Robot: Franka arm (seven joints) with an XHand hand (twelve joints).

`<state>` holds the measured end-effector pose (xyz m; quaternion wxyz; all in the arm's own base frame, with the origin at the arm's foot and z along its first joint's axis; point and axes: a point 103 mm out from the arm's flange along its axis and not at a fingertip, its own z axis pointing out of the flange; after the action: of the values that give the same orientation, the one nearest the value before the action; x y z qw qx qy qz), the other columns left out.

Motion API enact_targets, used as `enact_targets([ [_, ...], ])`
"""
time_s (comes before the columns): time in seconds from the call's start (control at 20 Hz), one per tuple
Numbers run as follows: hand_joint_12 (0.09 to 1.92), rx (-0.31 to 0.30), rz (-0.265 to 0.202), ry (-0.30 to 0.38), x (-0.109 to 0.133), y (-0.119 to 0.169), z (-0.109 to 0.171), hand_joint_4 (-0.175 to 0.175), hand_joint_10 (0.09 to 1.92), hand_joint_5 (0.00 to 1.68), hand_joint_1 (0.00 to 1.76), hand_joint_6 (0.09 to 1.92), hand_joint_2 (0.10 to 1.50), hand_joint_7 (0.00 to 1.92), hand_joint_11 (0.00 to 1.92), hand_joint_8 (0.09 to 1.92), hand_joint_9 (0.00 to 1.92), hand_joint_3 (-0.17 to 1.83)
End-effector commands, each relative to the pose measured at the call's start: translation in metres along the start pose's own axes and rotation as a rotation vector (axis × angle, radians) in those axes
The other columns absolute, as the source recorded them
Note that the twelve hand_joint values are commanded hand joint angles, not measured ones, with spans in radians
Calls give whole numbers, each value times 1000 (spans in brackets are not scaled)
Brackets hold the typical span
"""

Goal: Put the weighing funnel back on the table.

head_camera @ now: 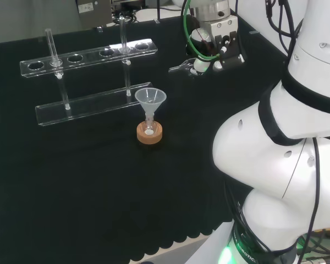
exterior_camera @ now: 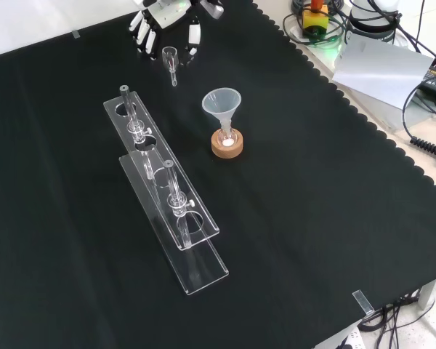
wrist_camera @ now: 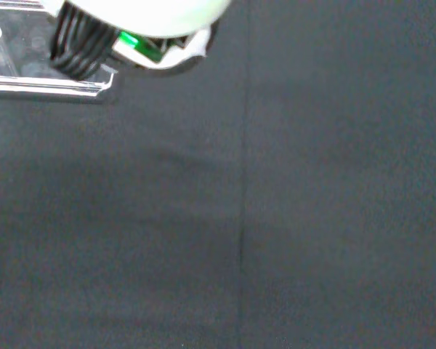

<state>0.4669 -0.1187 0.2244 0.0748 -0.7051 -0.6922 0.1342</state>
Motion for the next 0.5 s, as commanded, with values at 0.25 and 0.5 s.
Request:
enact_targets([
  [0.25, 1309, 1, -22, 36, -1, 18, 23, 150, 528, 1090, 1085, 1059, 668, 561, 387, 658, 768, 811],
  [0.5, 1308, 0, -33, 49, 3, 27, 35, 148, 528, 1090, 1086, 1059, 668, 560, 387, 659, 768, 811],
])
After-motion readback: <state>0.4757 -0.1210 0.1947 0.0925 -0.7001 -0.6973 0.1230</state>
